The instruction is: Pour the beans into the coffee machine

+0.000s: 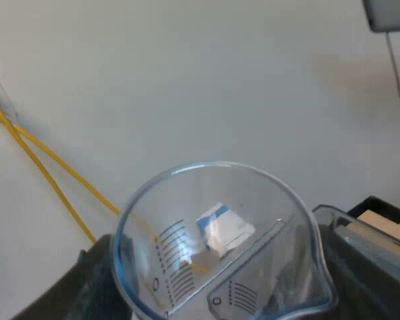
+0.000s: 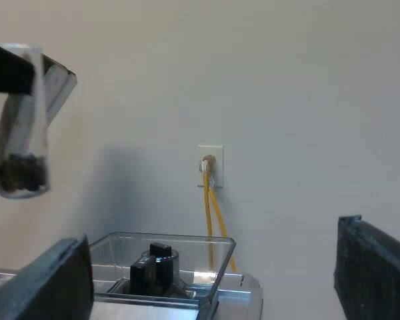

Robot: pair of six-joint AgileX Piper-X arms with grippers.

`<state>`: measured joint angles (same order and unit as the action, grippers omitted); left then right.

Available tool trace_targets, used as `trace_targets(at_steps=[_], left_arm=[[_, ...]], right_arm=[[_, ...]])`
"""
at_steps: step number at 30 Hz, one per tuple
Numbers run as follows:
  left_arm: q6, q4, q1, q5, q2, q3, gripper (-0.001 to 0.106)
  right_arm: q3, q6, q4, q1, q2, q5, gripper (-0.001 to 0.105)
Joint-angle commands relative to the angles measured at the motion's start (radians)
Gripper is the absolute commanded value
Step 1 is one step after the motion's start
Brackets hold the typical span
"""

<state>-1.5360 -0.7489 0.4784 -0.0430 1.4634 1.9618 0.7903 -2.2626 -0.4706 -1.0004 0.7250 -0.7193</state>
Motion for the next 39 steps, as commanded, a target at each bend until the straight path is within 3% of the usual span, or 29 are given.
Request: trace_targets(at_steps=[1,3,6,11,15,21,39], left_arm=[[0.000,0.000,0.004,0.026,0.050,0.055,0.000],[0.000,0.000,0.004,0.026,0.084,0.087,0.000],[0.055,0.000,0.004,0.026,0.125,0.125,0.000],[0.271,0.000,0.004,0.056,0.155,0.136,0.000],[0.384,0.003,0.004,0.076,0.155,0.136,0.000],[0.654,0.022,0.004,0.069,0.155,0.136,0.000],[1.061,0.006,0.034,0.061,0.204,0.136,0.000]], right_arm=[[0.009,0.000,-0.009,0.000,-0.004,0.008,0.075],[0.009,0.000,0.002,0.000,-0.004,0.008,0.075],[0.009,0.000,0.036,0.000,-0.004,0.008,0.075],[0.009,0.042,0.086,0.000,-0.004,0.008,0.075],[0.009,0.042,0.088,0.000,-0.004,0.008,0.075],[0.009,0.042,0.088,0.000,-0.004,0.008,0.075],[0.009,0.042,0.088,0.000,-0.004,0.008,0.075]])
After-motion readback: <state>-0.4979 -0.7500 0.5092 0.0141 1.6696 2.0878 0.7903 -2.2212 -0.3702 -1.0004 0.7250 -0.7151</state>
